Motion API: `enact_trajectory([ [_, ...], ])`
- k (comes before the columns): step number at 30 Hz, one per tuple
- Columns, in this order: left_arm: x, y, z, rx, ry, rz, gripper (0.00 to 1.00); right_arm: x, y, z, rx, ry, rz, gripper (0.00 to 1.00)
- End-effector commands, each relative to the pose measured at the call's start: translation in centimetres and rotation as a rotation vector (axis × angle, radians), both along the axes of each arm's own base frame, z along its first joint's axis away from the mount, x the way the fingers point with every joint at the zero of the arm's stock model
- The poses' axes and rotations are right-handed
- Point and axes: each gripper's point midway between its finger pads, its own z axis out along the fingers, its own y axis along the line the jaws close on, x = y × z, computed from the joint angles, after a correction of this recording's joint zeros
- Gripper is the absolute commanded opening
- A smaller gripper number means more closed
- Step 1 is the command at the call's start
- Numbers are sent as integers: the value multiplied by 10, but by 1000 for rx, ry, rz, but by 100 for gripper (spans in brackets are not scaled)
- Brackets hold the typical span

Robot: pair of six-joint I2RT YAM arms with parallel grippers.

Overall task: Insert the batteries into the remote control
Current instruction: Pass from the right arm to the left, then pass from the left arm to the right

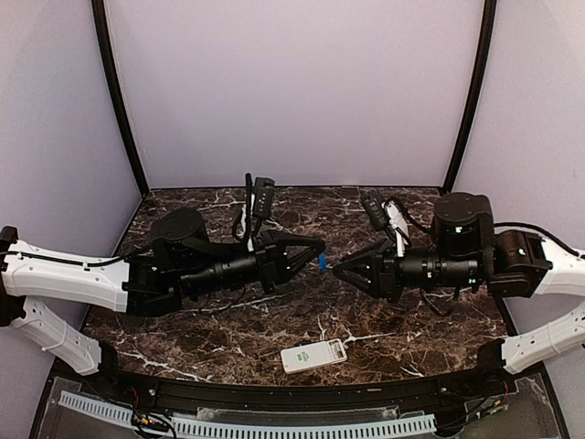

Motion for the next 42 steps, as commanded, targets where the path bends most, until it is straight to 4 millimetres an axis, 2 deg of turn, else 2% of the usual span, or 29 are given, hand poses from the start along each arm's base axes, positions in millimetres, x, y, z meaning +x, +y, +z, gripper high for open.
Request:
enact_trajectory([
  [1, 13, 26, 49, -211, -31, 118, 0, 10, -5, 61, 335, -121, -73, 35],
  [4, 16, 29, 57, -259, -20, 138, 0, 9, -14, 87, 465, -212, -78, 43],
  [8, 15, 26, 61, -289, -7, 118, 0, 3, -10, 100, 518, -289, -35, 49],
  [11, 14, 27, 70, -326, -15, 112, 0, -3, -1, 101, 530, -309, 13, 50],
  [15, 12, 23, 75, -348, -17, 93, 0, 1, 7, 100, 539, -324, 9, 51],
  [19, 10, 19, 75, -352, -10, 73, 0, 0, 14, 103, 536, -333, 29, 46],
  [29, 6, 15, 77, -358, -7, 40, 0, 10, 28, 80, 468, -308, -1, 45],
  [31, 5, 14, 77, -361, -6, 36, 0, 13, 28, 78, 455, -303, -14, 42],
  [32, 5, 13, 77, -362, -7, 32, 0, 12, 28, 78, 462, -301, -9, 30],
  [36, 5, 13, 76, -364, -7, 32, 0, 8, 27, 78, 476, -296, 7, 12],
  [42, 4, 13, 76, -370, -12, 27, 0, 6, 32, 75, 461, -288, 32, 13],
])
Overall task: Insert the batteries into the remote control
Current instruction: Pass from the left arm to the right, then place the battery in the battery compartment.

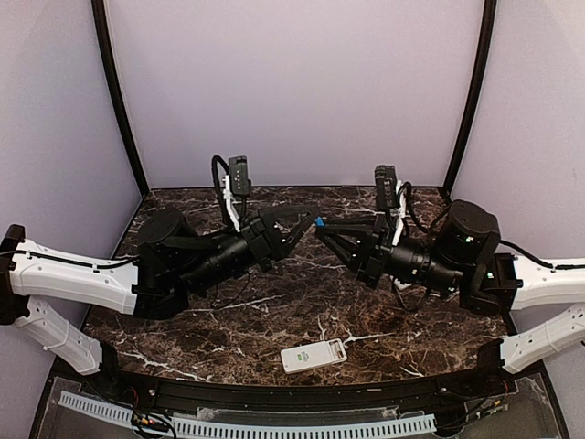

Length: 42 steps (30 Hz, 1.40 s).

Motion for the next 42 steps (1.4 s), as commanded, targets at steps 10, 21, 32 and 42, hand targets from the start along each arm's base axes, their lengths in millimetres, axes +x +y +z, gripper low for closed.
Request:
enact_trajectory([
  [10, -3, 6, 13, -51, -20, -2, 0, -8, -5, 17, 40, -3, 28, 0],
  [21, 4, 41, -30, 255, -185, 178, 73, 11, -59, -64, -393, 436, -212, 0],
  [32, -12, 64, -214, 1017, -264, 194, 74, -31, -87, -194, -775, 1004, -216, 0],
  [42, -46, 43, -317, 1233, -238, -70, 99, -26, -62, -234, -818, 1024, -198, 0],
])
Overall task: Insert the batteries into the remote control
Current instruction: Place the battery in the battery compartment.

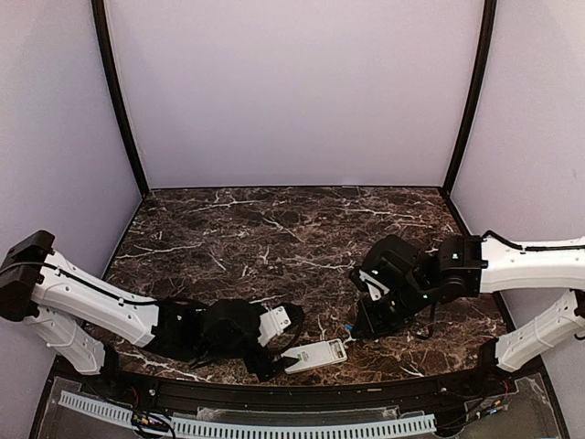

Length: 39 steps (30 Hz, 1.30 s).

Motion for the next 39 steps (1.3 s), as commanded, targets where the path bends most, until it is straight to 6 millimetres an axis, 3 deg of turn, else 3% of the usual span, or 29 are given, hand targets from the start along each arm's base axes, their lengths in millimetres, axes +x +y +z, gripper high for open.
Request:
enact_trajectory([
  [1, -11, 1, -23, 62, 28, -60, 99, 4, 16, 2, 74, 0, -6, 0],
  [4, -10, 1, -31, 90, 9, -79, 99, 6, 22, -3, 80, -3, -1, 0],
  [8, -14, -1, -57, 173, 39, -107, 99, 2, 23, -12, 65, 14, 23, 0],
  [12, -27, -3, -72, 168, 122, -133, 99, -2, 20, -20, 56, 31, 38, 0],
  [14, -31, -3, -79, 159, 163, -125, 95, -4, 20, -21, 58, 33, 50, 0],
  [18, -29, -2, -88, 209, 179, -102, 75, -4, 22, -22, 56, 29, 80, 0],
  [30, -41, 0, -91, 229, 281, -91, 36, -7, 31, -32, 72, 74, 92, 0],
  [35, -48, -4, -94, 226, 348, -75, 34, -2, 28, -45, 73, 170, 105, 0],
  [39, -40, -1, -102, 302, 333, -22, 33, -2, 25, -49, 18, 205, 124, 0],
])
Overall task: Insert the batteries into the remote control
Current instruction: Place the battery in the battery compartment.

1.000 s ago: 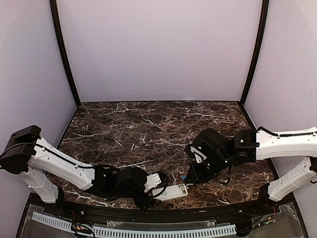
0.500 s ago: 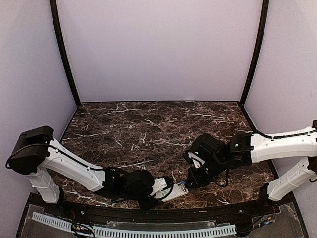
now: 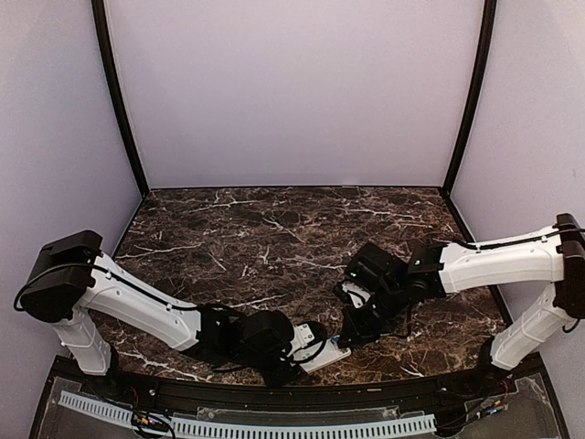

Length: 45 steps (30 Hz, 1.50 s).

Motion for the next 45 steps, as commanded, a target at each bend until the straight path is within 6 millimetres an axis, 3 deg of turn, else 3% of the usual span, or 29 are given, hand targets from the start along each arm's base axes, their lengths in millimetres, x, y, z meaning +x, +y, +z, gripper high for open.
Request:
enact_trajectory([
  [1, -10, 22, -33, 180, 72, 26, 33, -6, 0, -3, -34, 62, 57, 0],
  [9, -15, 29, -44, 264, 91, -1, 33, 1, -37, -21, -212, 44, -29, 0],
  [20, -31, 31, -53, 321, 161, -87, 41, 6, -29, -30, -208, 53, -59, 0],
  [27, -40, 35, -56, 339, 201, -119, 58, 8, -26, -33, -199, 64, -81, 0],
  [38, -33, 24, -51, 306, 177, -120, 71, 4, -19, -36, -193, 103, -60, 0],
  [45, -23, 13, -45, 275, 132, -92, 70, 8, -20, -44, -204, 85, -64, 0],
])
